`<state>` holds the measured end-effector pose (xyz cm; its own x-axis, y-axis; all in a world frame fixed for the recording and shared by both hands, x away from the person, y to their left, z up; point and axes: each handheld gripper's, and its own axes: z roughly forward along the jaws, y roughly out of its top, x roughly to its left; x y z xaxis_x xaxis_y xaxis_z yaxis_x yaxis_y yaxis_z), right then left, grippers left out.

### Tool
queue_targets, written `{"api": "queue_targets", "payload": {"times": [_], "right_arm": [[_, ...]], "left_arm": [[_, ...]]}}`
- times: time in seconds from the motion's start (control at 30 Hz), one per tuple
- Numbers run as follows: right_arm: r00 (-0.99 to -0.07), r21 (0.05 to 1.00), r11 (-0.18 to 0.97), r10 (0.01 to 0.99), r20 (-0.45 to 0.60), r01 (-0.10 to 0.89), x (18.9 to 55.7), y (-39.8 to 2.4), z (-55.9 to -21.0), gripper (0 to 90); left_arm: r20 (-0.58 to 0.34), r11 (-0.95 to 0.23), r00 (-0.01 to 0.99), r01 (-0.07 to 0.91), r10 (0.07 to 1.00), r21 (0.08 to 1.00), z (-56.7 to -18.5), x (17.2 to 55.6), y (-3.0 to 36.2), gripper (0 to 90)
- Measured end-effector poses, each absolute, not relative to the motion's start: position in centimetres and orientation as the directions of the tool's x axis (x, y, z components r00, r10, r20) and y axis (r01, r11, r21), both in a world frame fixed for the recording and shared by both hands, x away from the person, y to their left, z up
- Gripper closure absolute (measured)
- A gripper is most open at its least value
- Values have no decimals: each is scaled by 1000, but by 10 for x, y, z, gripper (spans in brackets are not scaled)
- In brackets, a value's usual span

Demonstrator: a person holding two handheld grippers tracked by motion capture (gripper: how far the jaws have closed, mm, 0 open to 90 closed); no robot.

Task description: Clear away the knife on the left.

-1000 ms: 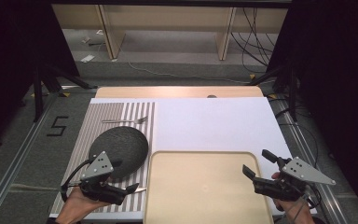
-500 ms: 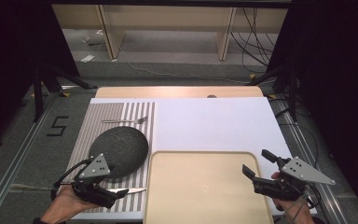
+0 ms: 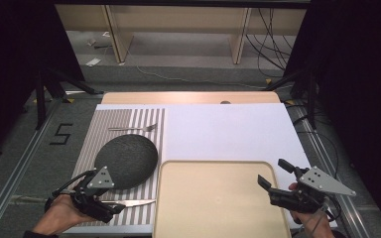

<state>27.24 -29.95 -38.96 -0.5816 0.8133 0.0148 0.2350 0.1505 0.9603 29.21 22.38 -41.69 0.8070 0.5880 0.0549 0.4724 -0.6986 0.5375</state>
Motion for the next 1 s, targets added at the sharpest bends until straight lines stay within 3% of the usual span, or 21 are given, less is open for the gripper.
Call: {"api": "queue_targets", "payload": {"times": [0.4, 0.73, 1.0], "right_arm": [[-580, 961, 150, 815, 14, 234, 273, -300, -390, 169], [-578, 960, 151, 816, 15, 237, 273, -300, -390, 171], [-578, 959, 155, 816, 10, 236, 273, -300, -390, 172]], "left_arm": [[47, -769, 821, 511, 569, 384, -434, 300, 232, 139], [16, -766, 806, 556, 592, 322, -448, 317, 240, 206], [21, -795, 825, 538, 565, 279, -454, 324, 239, 285]]}}
